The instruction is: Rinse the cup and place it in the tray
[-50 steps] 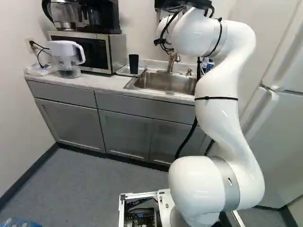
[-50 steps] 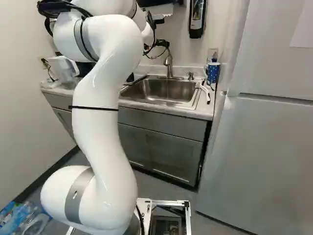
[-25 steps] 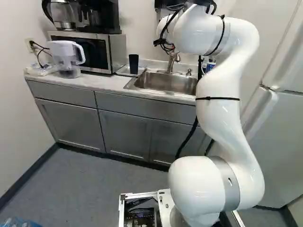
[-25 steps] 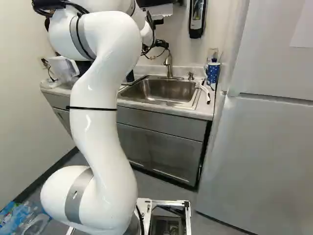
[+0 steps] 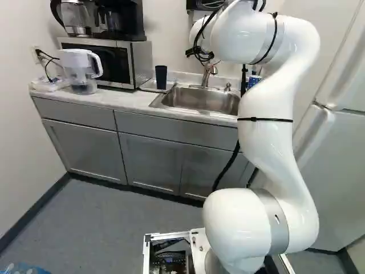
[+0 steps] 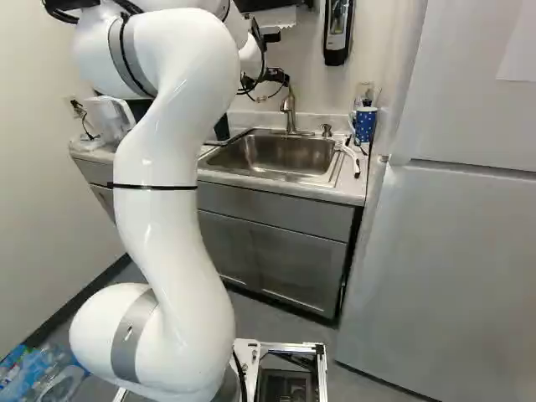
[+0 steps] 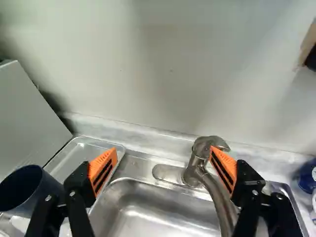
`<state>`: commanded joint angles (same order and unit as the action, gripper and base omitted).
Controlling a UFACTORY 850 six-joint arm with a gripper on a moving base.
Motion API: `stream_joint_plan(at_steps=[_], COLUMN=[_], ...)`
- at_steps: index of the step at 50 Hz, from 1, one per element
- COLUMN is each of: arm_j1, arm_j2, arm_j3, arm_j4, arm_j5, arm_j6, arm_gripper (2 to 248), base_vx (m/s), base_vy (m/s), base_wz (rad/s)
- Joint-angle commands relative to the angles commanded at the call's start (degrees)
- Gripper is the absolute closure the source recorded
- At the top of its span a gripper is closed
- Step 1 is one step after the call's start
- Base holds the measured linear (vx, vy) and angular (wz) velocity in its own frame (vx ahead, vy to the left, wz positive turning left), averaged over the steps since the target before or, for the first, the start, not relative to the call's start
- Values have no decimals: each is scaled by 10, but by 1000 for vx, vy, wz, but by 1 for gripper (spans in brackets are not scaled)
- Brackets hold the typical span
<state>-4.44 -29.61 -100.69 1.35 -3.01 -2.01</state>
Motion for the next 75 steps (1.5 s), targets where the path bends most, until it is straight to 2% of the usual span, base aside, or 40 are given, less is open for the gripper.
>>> stream_joint_plan(at_steps=[19, 31, 69, 75], arm_j1=[-18, -30, -57, -57], arm_j2=[47, 75, 177, 180], arm_j3=[58, 92, 210, 214], arm_j4=[0, 0, 0, 0], arm_j5=[-2, -31, -248, -284], arm_j6=[0, 0, 0, 0], arm_gripper=[3, 3, 3, 3], base_vx=[0, 0, 0, 0], base_vy=[0, 0, 0, 0], base_wz=[0, 0, 0, 0])
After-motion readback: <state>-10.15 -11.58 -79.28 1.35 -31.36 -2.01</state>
